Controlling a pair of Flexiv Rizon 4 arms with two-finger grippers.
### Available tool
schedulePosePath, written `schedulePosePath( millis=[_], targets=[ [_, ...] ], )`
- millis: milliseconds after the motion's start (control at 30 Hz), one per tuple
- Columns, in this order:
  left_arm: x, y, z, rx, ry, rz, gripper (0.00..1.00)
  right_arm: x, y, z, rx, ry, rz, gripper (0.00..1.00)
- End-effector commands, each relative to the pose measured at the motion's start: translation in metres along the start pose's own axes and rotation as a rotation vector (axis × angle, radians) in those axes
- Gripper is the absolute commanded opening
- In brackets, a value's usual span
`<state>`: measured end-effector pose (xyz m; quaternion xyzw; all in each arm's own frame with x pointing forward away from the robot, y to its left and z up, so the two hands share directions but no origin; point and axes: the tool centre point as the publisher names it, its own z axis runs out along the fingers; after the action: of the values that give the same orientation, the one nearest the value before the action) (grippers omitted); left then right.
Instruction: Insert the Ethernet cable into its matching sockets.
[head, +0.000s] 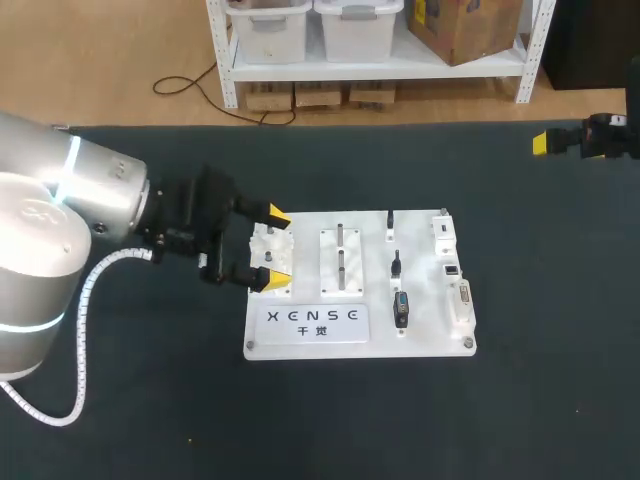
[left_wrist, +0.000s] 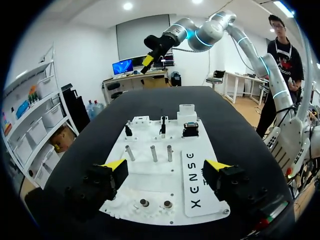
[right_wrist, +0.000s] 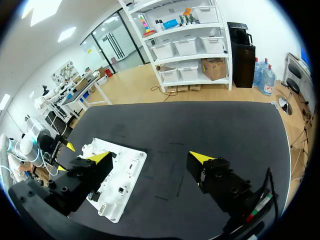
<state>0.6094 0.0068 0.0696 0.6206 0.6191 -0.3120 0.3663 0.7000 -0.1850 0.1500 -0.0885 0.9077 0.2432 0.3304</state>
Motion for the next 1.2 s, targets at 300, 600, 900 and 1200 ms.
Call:
schedulePosePath(
  millis=[300,600,900,1200],
  targets=[
    [0.001,0.000,0.001,-0.003,-0.001,0.000,1.00,-0.011,0.026,0.011,0.006,0.061,-0.011,1.00],
    [0.001,0.000,0.001,-0.003,-0.001,0.000,1.00,-0.009,0.088,0.033,0.089,0.203,-0.020,1.00],
    [0.001,0.000,0.001,-0.003,-0.001,0.000,1.00,0.028,0.132,0.058,0.275,0.362,0.011,1.00],
    [0.001,0.000,0.001,-0.003,-0.001,0.000,1.00,0.066,0.160,0.079,0.358,0.449,-0.002,1.00]
  ],
)
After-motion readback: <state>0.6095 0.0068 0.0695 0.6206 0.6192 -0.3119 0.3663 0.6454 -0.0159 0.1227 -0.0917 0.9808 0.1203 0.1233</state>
